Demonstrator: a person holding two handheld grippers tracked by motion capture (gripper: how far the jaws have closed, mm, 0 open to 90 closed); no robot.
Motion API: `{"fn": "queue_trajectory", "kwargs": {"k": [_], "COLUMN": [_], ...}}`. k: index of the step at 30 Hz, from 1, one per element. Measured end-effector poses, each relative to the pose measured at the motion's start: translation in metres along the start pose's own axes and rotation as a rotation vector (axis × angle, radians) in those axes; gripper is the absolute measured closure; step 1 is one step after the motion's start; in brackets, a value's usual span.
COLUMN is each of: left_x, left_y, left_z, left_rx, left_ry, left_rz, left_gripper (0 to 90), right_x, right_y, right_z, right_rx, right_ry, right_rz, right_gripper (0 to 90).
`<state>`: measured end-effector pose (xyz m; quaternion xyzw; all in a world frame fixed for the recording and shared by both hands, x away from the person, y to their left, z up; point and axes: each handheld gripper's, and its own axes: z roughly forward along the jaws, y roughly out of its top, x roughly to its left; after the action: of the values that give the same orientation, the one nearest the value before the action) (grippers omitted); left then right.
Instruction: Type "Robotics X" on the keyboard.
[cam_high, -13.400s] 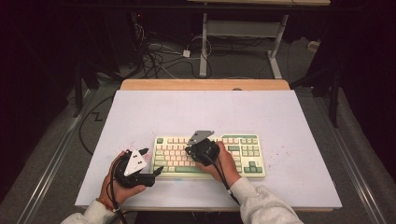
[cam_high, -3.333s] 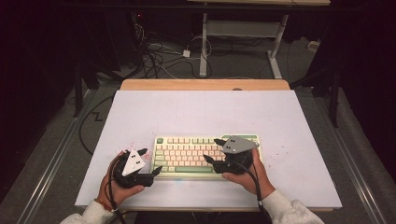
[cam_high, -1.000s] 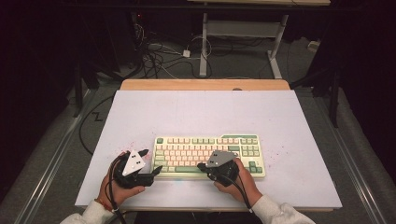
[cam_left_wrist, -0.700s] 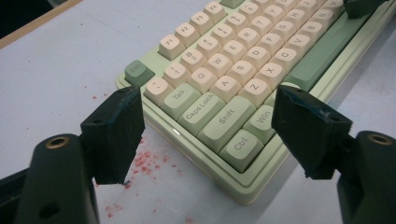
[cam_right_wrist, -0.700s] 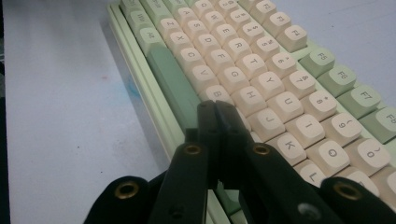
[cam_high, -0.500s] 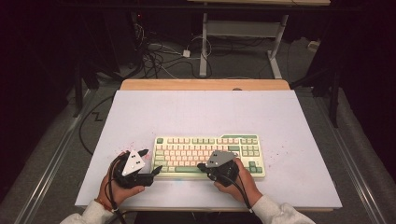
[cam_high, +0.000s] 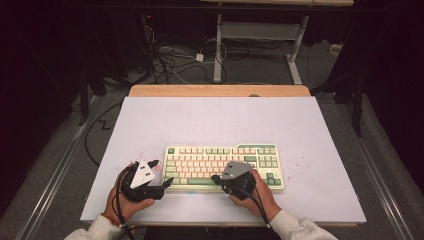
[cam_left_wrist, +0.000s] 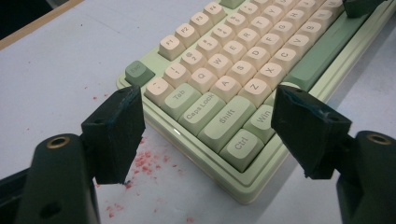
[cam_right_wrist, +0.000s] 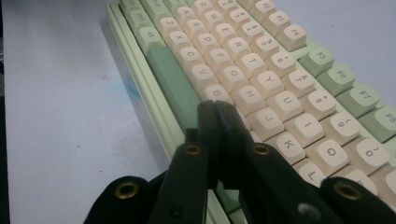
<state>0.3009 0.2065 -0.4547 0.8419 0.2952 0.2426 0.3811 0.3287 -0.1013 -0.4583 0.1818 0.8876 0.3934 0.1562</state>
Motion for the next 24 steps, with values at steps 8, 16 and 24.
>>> {"fn": "queue_trajectory", "kwargs": {"k": [8,16,24], "left_x": [0.0,0.0,0.002], "left_y": [0.0,0.0,0.001], "left_z": [0.0,0.0,-0.002], "left_rx": [-0.002,-0.004,-0.016], "left_ry": [-0.001,-0.001,-0.011], "left_rz": [-0.001,-0.004,-0.03], "left_gripper": [24.7,24.7,29.6], "right_x": [0.0,0.0,0.0], "right_y": [0.0,0.001,0.006], "right_z": [0.0,0.002,-0.011], "right_rx": [0.001,0.037,-0.032], "right_ry": [-0.002,-0.005,-0.012], "right_rz": [-0.003,0.006,0.005], "right_gripper": [90.0,90.0,90.0]}}
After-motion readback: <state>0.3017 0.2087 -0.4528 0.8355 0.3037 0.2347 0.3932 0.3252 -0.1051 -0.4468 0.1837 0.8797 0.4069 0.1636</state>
